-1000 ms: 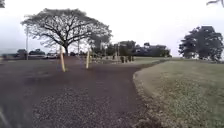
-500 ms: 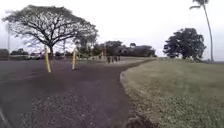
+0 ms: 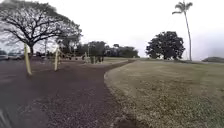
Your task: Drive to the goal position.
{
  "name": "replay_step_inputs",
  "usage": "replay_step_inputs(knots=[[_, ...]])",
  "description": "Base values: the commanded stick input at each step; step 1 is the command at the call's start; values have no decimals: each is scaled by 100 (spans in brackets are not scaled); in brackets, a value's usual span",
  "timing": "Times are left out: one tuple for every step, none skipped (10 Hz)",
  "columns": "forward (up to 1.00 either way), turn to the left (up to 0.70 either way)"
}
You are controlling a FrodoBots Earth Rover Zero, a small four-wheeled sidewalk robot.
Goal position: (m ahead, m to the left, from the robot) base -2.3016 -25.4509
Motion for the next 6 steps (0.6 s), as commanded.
replay_step_inputs(knots=[[0, -70], [0, -70], [0, -70], [0, -70], [0, -70], [0, -70]])
